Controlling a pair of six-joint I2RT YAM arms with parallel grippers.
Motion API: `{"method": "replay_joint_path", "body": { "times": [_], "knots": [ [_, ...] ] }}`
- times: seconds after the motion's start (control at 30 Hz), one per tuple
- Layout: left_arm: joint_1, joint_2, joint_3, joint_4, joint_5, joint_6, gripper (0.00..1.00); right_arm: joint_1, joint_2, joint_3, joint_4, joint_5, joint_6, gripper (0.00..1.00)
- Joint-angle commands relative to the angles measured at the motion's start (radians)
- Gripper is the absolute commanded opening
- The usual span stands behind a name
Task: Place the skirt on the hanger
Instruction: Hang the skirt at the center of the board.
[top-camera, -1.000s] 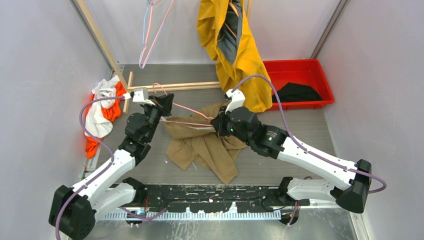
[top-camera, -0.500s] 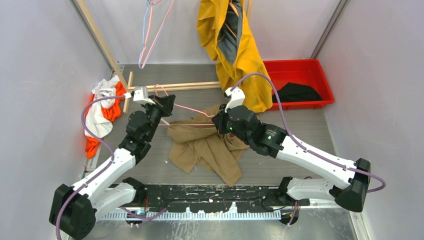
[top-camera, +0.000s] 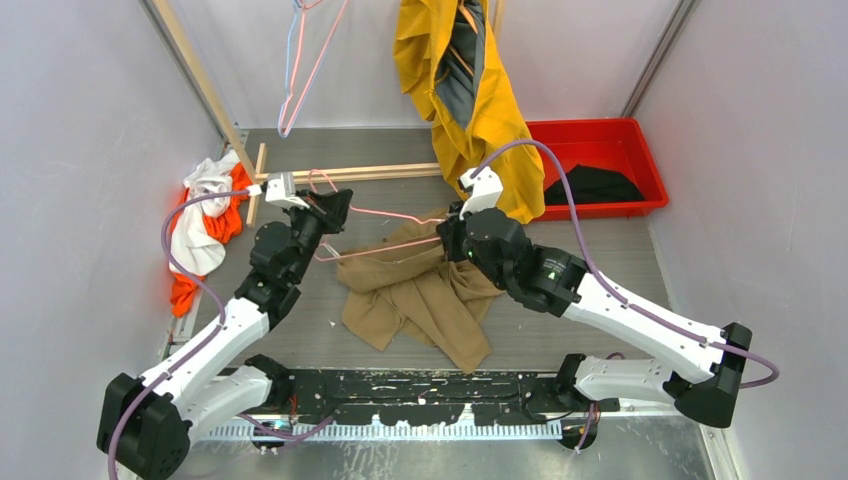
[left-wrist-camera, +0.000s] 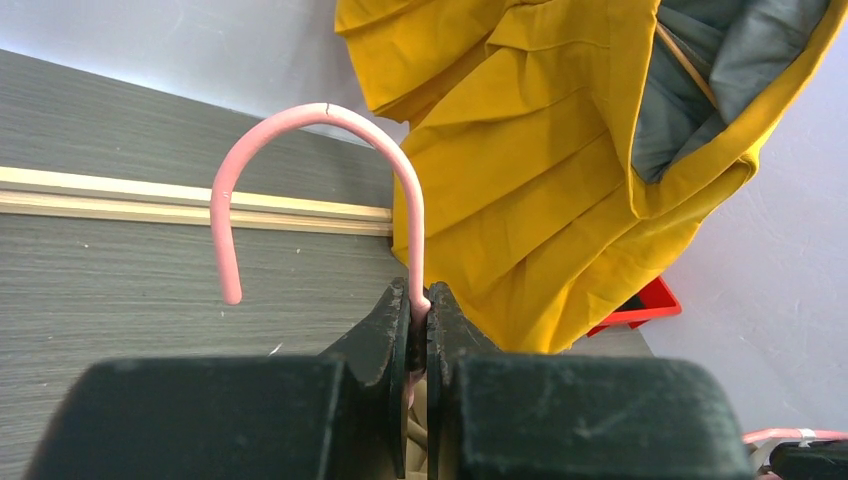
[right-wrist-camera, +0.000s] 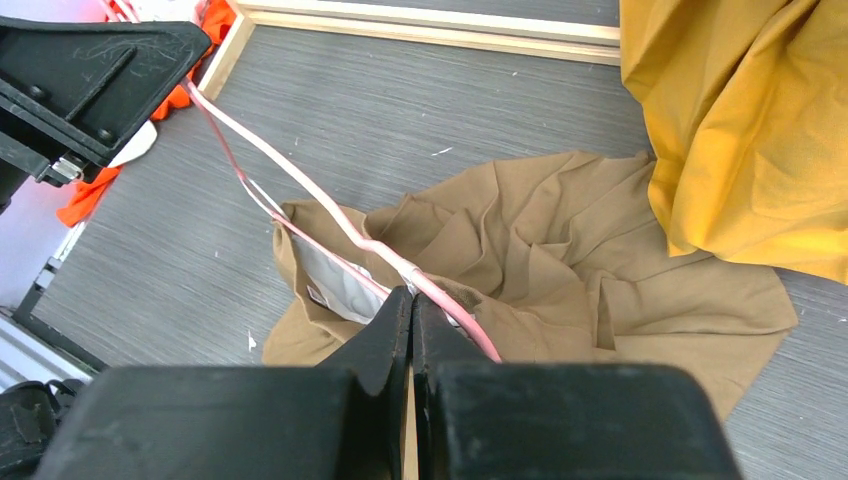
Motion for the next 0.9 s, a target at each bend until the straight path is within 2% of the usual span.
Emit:
{"method": "replay_joint_path", "body": {
  "times": [0.0, 0.33, 0.87],
  "knots": [
    [-0.003, -0.028, 0.048, 0.020, 0.016, 0.019, 0.00, 0.005, -0.034, 0.068, 0.032, 0.034, -0.027, 0.06],
    [-0.002, -0.040, 0.044, -0.063, 0.016, 0.072, 0.00, 0.004, -0.057, 0.017, 0.065, -0.031, -0.006, 0.07],
    [-0.002, -0.019, 0.078, -0.073, 0.074, 0.033, 0.00, 0.004, 0.134, 0.058, 0.134, -0.137, 0.010, 0.07]
  ]
}}
